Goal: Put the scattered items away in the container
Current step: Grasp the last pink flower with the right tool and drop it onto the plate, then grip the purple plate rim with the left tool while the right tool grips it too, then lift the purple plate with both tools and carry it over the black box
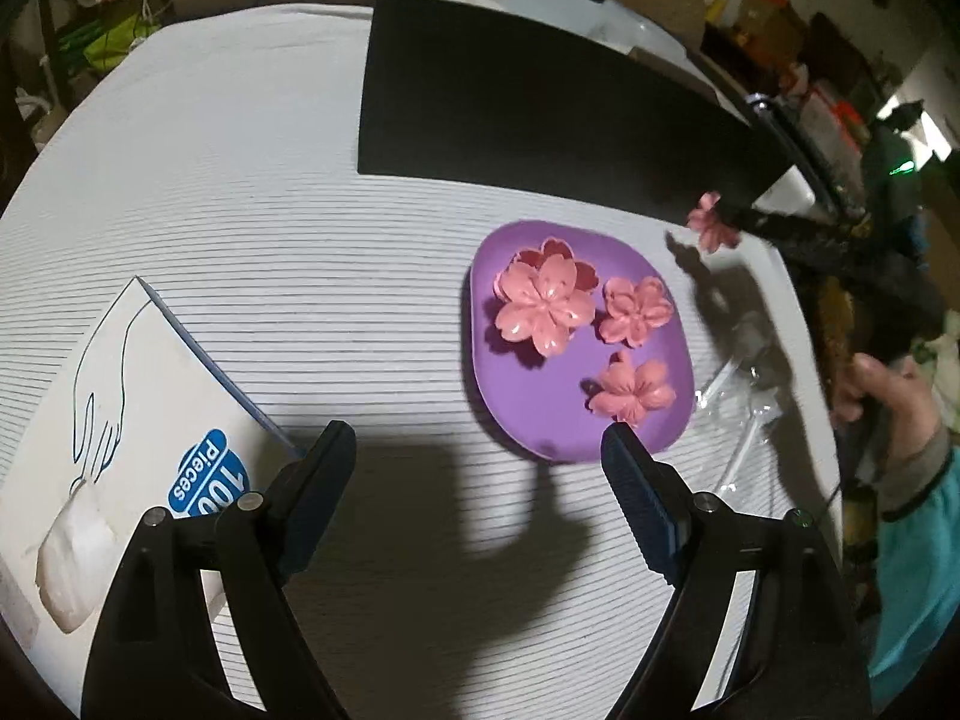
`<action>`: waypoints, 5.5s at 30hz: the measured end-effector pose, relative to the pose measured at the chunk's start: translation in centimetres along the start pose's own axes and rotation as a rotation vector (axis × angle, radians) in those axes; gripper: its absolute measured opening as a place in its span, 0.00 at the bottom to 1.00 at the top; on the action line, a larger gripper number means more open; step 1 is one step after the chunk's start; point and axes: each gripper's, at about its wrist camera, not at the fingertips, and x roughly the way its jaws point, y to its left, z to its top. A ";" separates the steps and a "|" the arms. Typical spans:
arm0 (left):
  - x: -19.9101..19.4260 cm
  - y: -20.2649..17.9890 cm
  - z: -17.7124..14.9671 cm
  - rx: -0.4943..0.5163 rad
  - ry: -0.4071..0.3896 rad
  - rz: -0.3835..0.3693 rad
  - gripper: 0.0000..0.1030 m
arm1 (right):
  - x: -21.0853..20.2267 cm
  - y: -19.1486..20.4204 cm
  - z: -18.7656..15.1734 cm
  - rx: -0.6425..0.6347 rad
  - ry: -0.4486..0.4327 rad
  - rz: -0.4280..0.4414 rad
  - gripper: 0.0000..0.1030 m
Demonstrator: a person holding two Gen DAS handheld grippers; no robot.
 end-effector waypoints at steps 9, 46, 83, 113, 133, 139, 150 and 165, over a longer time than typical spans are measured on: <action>-0.7 -0.9 -0.3 0.060 -0.002 0.004 0.80 | -2.5 4.1 -0.9 0.013 0.004 0.203 0.05; 1.8 0.3 -1.1 0.028 0.025 0.032 0.80 | -0.2 4.3 -5.6 0.081 0.079 0.049 0.11; 4.7 1.3 0.6 -0.126 -0.018 -0.034 0.20 | 5.8 3.6 -3.5 0.092 0.197 0.097 0.12; 5.0 0.9 2.2 -0.086 -0.037 0.034 0.53 | 3.0 4.4 -6.3 0.105 0.224 0.002 0.17; 5.8 -1.2 1.9 0.012 -0.013 0.049 0.36 | 3.1 4.1 -6.5 0.127 0.199 0.035 0.16; 5.9 -1.6 1.9 0.008 -0.025 0.025 0.05 | 3.4 4.2 -6.5 0.160 0.192 0.083 0.17; 5.2 -0.4 2.4 -0.046 0.006 -0.036 0.04 | 2.9 4.2 -5.4 0.181 0.197 0.102 0.17; 5.7 -0.5 1.8 -0.010 0.017 0.015 0.06 | 2.6 4.4 -7.3 0.192 0.184 0.088 0.19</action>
